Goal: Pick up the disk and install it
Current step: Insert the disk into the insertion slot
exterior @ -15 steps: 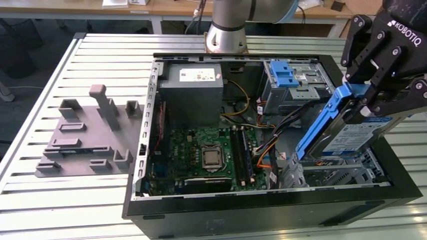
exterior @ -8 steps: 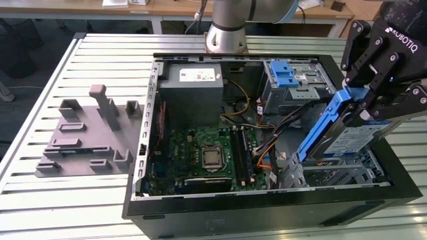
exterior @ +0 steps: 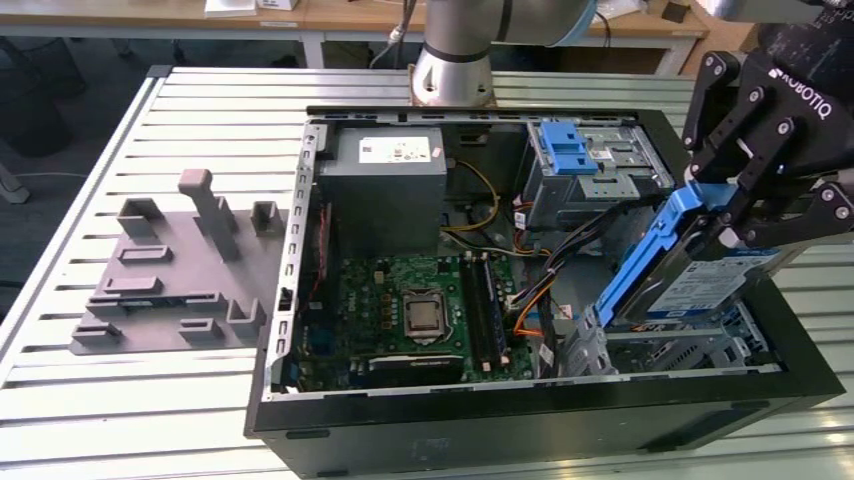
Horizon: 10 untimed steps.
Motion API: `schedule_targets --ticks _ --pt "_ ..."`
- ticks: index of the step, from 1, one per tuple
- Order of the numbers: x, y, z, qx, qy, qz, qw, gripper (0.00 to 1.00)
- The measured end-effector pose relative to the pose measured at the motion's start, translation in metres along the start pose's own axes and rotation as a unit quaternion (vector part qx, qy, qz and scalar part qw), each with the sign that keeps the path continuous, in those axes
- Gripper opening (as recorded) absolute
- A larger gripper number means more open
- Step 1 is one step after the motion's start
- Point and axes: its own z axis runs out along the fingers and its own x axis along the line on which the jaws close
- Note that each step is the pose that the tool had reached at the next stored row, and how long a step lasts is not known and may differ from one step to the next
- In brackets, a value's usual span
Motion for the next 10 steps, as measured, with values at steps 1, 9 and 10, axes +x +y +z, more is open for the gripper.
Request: schedule_targets --ticks 1,9,10 --pt "0.0003 0.0 0.0007 0.0 -0.0001 0.0 1.0 0.36" --pt "0.0009 -0.0001 0.0077 0.0 -0.0001 0.001 1.0 0.36" --pt "0.001 -0.0001 0.0089 0.0 -0.0001 0.001 1.0 0.36"
